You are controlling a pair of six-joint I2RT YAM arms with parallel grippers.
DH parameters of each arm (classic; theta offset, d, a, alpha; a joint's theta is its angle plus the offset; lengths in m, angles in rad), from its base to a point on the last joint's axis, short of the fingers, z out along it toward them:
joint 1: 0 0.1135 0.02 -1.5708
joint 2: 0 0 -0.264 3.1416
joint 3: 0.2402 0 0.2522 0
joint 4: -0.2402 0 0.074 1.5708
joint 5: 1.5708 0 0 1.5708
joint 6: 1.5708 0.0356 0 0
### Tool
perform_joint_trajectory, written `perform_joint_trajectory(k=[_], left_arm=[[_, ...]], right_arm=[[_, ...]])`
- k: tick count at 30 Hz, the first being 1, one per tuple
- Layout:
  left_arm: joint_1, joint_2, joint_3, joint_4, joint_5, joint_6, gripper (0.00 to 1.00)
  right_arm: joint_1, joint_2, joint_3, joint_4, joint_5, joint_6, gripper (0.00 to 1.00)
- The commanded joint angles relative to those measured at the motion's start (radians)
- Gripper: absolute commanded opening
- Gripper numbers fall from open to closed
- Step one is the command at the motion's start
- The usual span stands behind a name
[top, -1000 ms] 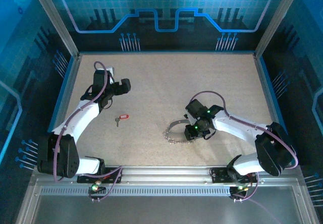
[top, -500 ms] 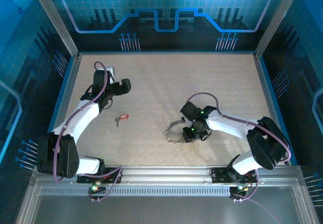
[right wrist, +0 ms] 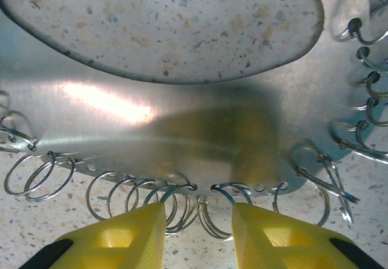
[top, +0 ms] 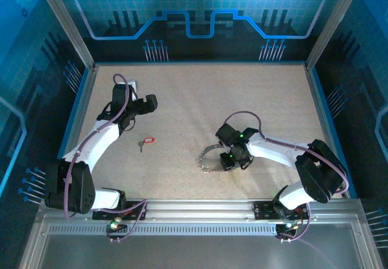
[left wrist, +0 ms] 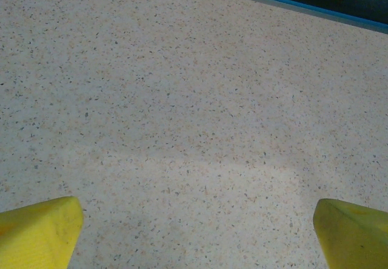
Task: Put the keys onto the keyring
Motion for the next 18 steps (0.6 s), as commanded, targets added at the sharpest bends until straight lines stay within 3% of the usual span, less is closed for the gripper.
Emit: perform_joint_trajectory(k=[1, 18], left_arm=[[-0.006, -0.028, 0.027, -0.007, 0.014, -0.002, 0.99], [-0.006, -0.040, 0.027, -0.006, 0.024, -0.003, 0.99]], right_arm=[[0.016, 0.011, 0.026, -0.038, 0.023, 0.023, 0.35], [0.072, 0.051, 0.067, -0.037, 0.043, 0.028, 0.35]])
